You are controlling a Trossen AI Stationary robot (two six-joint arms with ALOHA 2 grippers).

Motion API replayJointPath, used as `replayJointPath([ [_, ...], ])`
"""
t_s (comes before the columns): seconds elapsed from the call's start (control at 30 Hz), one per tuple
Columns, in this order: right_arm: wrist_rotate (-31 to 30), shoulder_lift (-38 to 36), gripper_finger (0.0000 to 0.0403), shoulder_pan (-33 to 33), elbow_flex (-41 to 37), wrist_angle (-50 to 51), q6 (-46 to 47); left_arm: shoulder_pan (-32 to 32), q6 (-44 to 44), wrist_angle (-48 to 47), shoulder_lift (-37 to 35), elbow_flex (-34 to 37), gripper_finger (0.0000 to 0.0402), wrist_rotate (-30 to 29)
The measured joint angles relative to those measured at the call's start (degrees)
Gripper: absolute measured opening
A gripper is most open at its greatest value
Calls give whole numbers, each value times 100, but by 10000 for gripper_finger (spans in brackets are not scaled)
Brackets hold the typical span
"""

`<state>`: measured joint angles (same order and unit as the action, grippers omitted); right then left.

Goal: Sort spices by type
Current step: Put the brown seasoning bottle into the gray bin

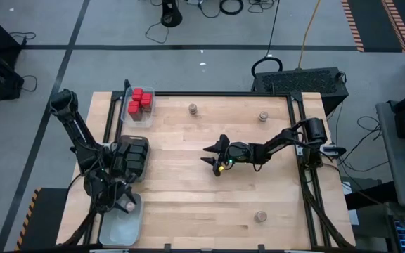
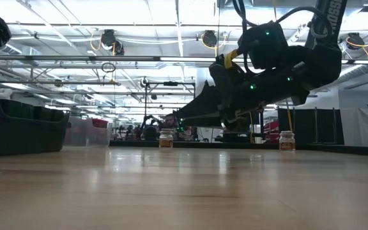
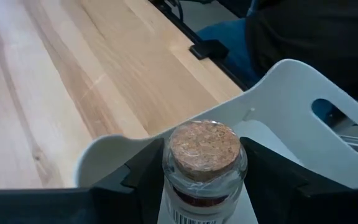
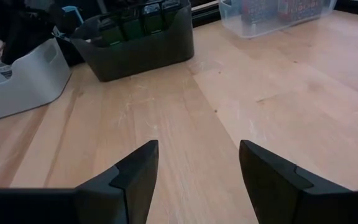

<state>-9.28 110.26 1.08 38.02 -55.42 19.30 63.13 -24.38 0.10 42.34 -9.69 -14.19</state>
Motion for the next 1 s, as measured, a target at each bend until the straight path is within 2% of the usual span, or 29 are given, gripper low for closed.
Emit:
replayJointPath([
  [0.23, -2, 0, 205, 0, 0, 4, -43, 0, -64, 19, 22, -5, 231, 63],
  [0.77, -1, 0, 205, 0, -2, 0, -45, -4, -85, 224, 31, 3, 231, 96],
  [0.9, 0, 0, 205, 0, -2, -4, -55, 0, -60, 179, 33, -180, 232, 118],
  [1.0, 0, 0, 205, 0, -2, -9, -142, -4, 320, 143, 33, -486, 232, 92],
])
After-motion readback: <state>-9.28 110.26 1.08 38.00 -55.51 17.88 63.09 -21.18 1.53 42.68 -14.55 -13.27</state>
